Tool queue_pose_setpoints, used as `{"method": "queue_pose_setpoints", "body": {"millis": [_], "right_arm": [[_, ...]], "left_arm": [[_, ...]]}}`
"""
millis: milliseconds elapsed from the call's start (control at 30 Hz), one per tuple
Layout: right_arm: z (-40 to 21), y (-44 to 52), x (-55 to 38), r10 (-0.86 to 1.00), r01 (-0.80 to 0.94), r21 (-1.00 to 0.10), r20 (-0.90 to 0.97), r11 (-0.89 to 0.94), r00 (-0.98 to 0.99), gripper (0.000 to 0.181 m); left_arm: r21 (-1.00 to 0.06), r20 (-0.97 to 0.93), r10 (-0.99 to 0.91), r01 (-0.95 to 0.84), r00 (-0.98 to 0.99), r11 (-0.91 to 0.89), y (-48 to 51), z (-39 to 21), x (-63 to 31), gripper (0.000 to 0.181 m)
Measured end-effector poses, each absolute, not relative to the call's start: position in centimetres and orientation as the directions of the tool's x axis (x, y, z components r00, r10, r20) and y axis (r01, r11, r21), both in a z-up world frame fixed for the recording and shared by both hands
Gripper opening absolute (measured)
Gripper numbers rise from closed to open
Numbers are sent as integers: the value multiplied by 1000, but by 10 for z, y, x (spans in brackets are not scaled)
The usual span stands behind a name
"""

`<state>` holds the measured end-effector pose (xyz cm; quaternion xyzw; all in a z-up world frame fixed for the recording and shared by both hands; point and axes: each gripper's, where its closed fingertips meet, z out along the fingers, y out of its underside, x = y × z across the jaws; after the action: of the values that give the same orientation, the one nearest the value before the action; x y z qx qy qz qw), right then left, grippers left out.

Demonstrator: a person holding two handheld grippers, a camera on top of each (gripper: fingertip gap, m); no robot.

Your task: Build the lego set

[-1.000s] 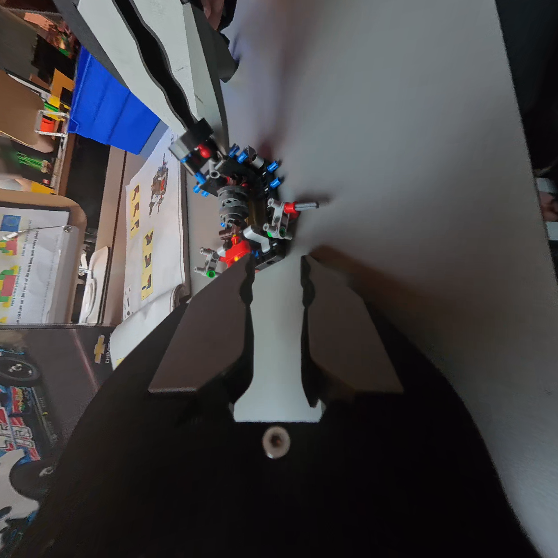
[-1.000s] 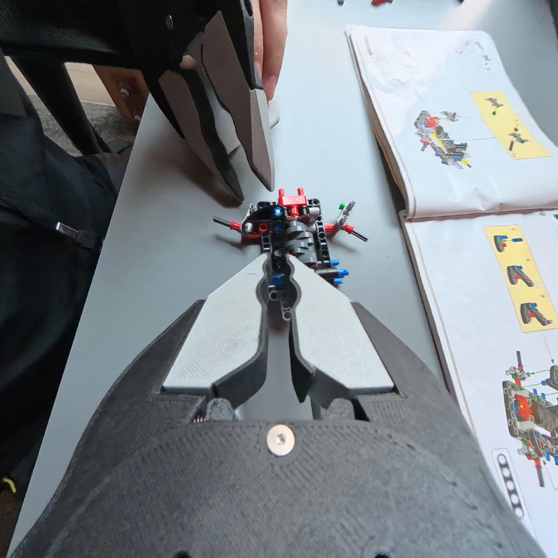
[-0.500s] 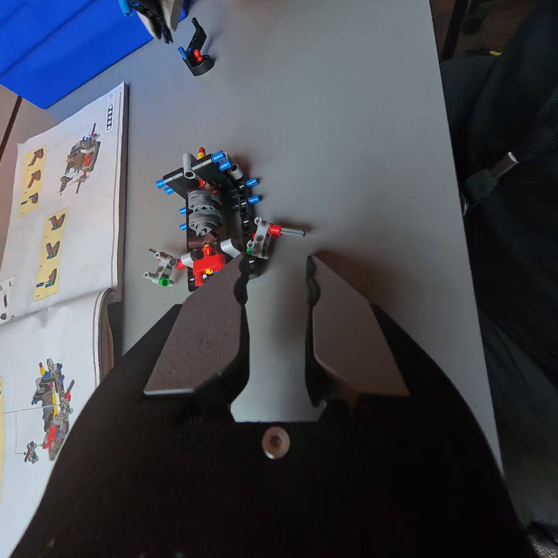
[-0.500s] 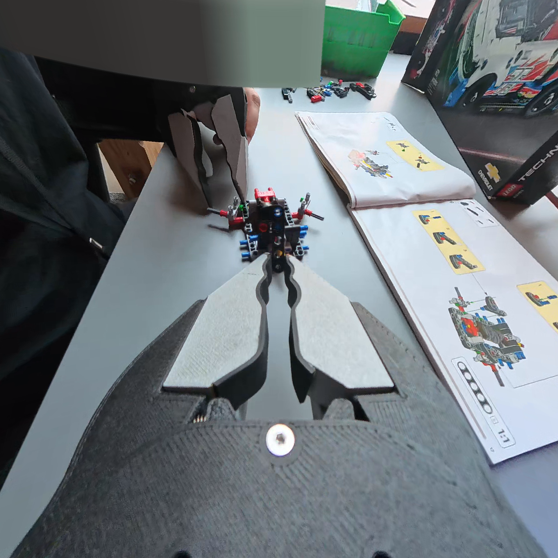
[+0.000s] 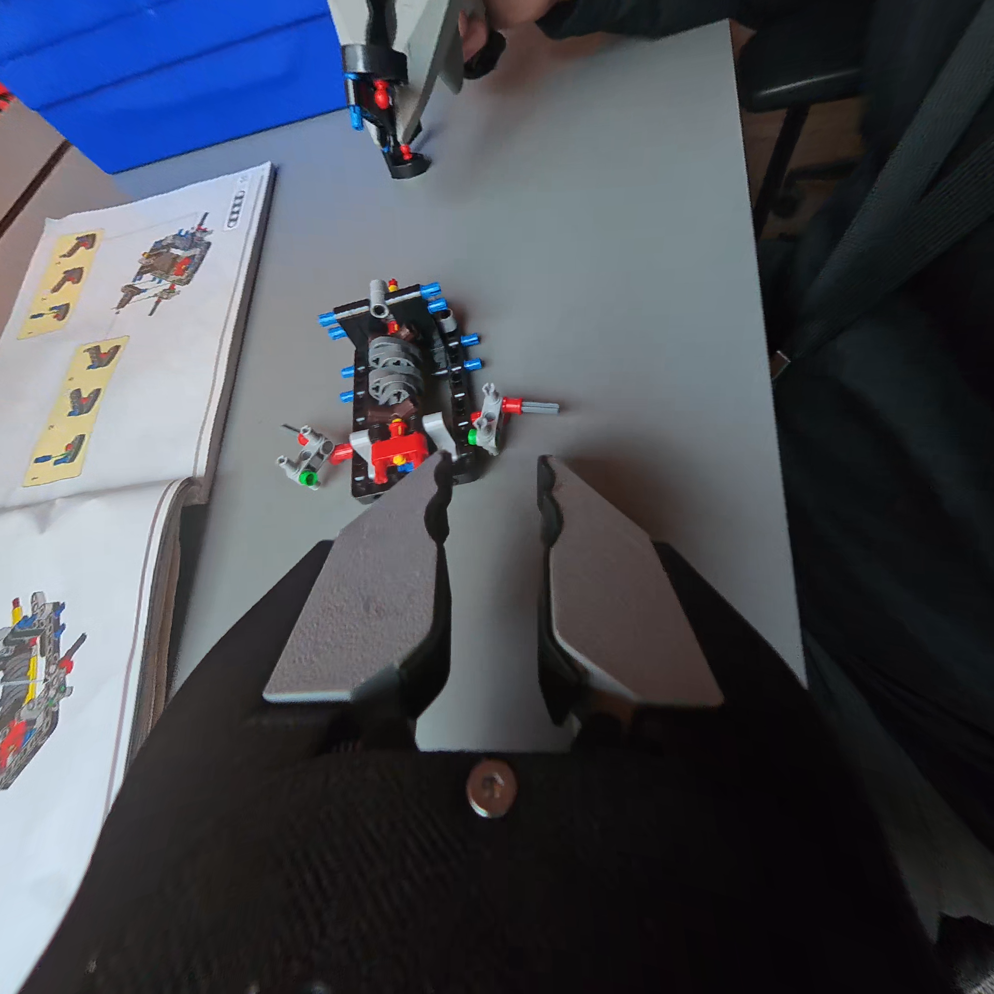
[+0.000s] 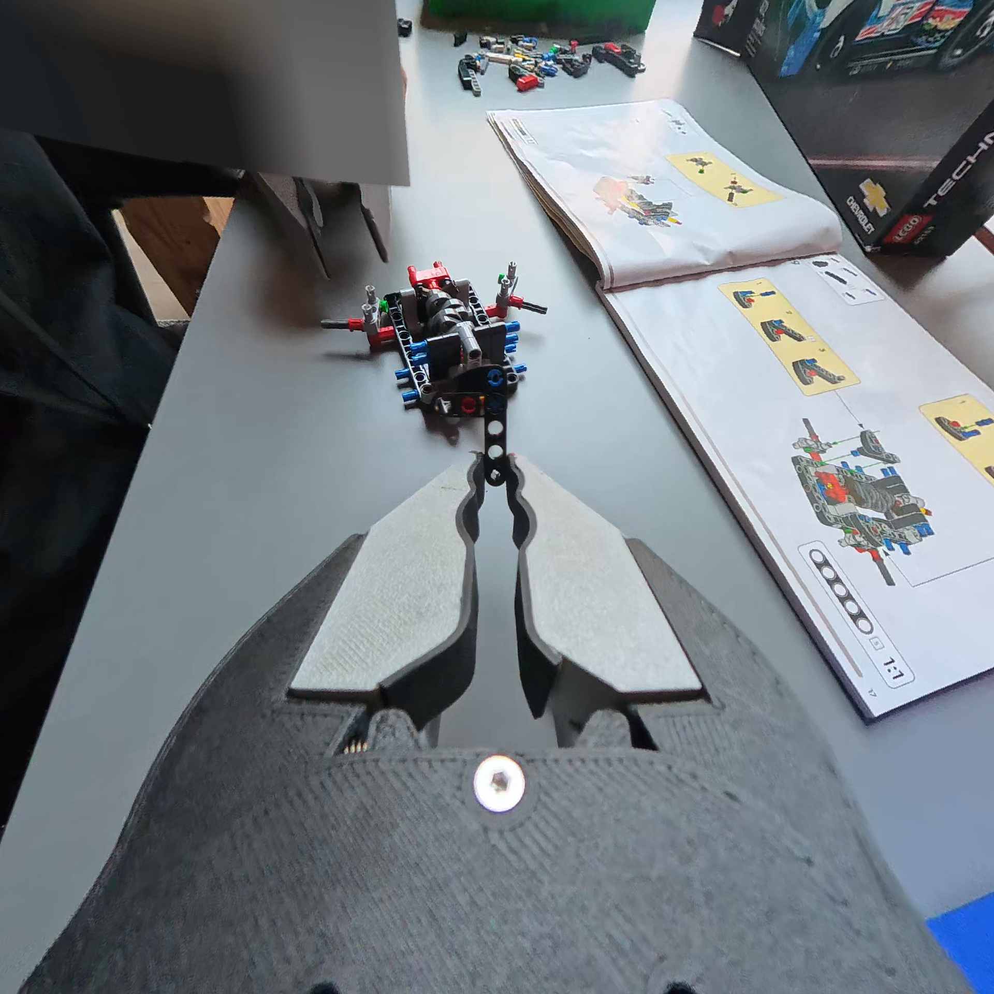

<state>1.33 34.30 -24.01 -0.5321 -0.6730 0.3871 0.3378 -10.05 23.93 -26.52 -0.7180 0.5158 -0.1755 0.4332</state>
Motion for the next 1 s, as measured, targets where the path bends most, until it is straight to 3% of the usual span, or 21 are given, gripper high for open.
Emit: {"method": "queue_pose_setpoints", "body": {"millis": [233,1000], "right_arm": [[-244,345,8,983,468,-882,-37,53,-182,4],[-246,293,-20,943,447,-892,-93,64,-320,4]], "left_arm": [[-847,-165,-864,-518,476,-123,253,-255,-112,27],[-723,-80,-882,-636,464,-269,241,-279,-75,21]]}}
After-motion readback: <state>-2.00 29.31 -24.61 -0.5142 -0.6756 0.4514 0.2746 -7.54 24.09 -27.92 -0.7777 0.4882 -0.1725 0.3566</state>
